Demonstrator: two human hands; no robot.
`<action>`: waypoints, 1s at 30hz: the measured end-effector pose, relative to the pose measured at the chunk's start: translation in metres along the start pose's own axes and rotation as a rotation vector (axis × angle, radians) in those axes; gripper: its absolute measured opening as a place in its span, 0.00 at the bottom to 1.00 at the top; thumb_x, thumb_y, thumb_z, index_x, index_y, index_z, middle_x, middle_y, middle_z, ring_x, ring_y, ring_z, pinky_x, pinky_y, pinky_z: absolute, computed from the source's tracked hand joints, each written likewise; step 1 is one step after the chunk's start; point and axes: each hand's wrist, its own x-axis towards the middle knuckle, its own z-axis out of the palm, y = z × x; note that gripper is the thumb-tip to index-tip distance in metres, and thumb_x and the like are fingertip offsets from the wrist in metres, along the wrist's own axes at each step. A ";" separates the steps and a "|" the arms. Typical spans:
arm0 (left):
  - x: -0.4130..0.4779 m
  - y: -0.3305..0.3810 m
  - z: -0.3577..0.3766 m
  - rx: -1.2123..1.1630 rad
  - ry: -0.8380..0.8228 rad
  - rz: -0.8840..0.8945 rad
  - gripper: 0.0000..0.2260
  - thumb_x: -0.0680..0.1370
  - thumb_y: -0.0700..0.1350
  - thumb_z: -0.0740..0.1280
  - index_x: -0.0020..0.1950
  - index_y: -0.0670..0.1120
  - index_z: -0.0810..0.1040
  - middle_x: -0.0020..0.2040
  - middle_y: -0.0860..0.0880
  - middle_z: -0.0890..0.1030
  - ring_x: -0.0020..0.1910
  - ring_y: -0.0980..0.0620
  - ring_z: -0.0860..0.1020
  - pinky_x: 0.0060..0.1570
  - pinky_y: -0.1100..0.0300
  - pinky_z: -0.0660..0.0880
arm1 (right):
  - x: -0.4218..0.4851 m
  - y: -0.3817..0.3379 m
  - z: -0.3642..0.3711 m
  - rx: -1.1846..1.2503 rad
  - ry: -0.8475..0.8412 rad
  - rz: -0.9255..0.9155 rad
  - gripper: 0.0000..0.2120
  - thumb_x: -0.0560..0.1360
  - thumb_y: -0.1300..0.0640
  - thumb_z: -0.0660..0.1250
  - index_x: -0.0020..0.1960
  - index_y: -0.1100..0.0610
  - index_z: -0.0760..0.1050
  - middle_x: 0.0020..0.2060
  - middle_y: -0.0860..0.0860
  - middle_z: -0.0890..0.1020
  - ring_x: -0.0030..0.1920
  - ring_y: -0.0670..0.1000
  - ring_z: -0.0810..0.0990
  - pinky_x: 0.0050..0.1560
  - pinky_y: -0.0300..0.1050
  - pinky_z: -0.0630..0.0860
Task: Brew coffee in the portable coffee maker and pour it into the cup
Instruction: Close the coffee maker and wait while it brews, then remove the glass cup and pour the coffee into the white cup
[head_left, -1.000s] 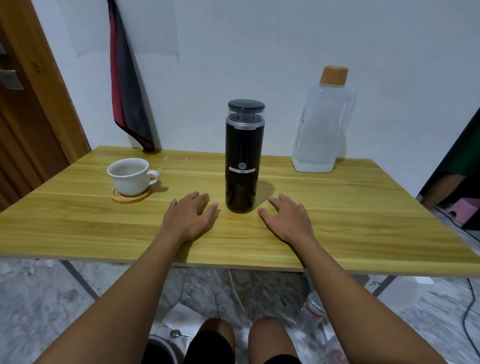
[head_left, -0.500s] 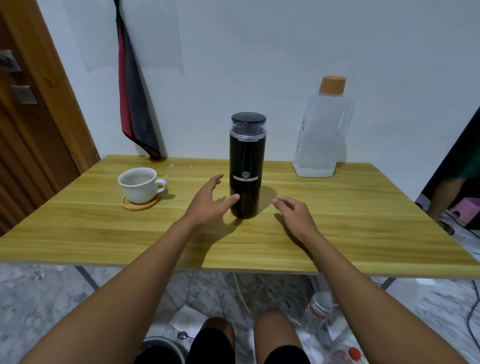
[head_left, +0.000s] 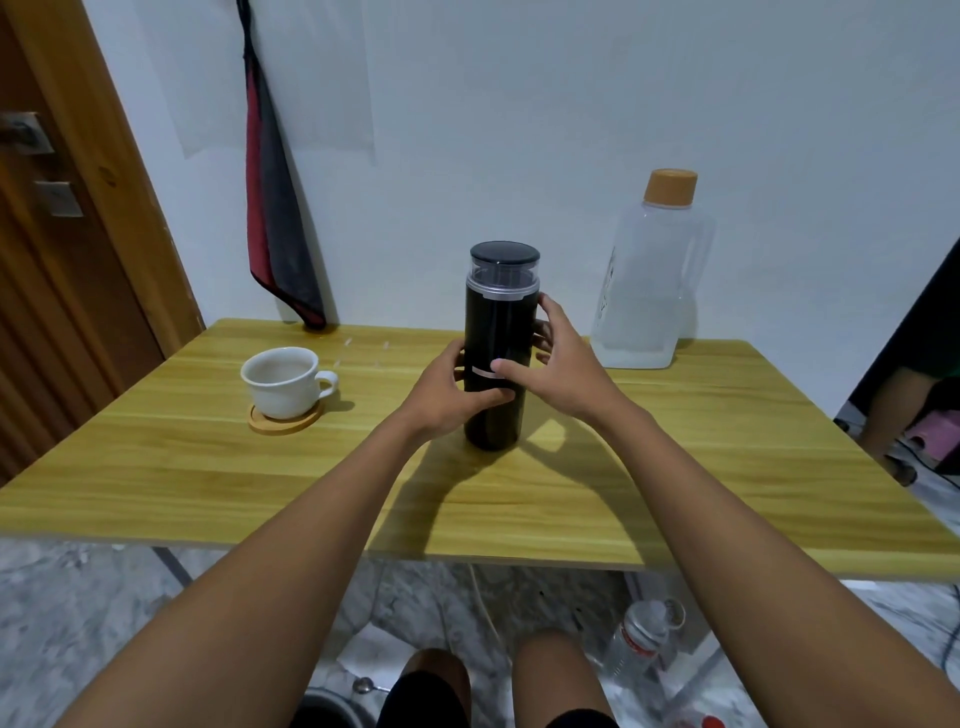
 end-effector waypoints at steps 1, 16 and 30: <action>0.000 -0.001 0.001 -0.003 0.002 0.004 0.34 0.70 0.47 0.80 0.73 0.51 0.70 0.64 0.50 0.80 0.64 0.50 0.78 0.63 0.51 0.77 | 0.001 0.001 -0.001 -0.010 -0.002 -0.009 0.48 0.69 0.48 0.79 0.79 0.45 0.53 0.72 0.52 0.72 0.70 0.51 0.72 0.70 0.50 0.70; -0.002 -0.006 0.005 0.010 0.023 0.043 0.32 0.72 0.48 0.79 0.73 0.51 0.70 0.66 0.52 0.78 0.66 0.54 0.75 0.51 0.71 0.71 | 0.004 0.008 -0.002 -0.176 0.058 -0.125 0.44 0.68 0.42 0.78 0.77 0.46 0.59 0.66 0.50 0.79 0.62 0.46 0.78 0.61 0.41 0.74; 0.005 0.027 0.002 -0.064 0.024 0.006 0.35 0.68 0.59 0.79 0.69 0.49 0.71 0.60 0.52 0.80 0.59 0.57 0.80 0.55 0.61 0.76 | -0.026 0.055 0.042 0.096 -0.065 0.196 0.48 0.62 0.38 0.79 0.76 0.46 0.60 0.66 0.42 0.74 0.62 0.39 0.72 0.56 0.33 0.71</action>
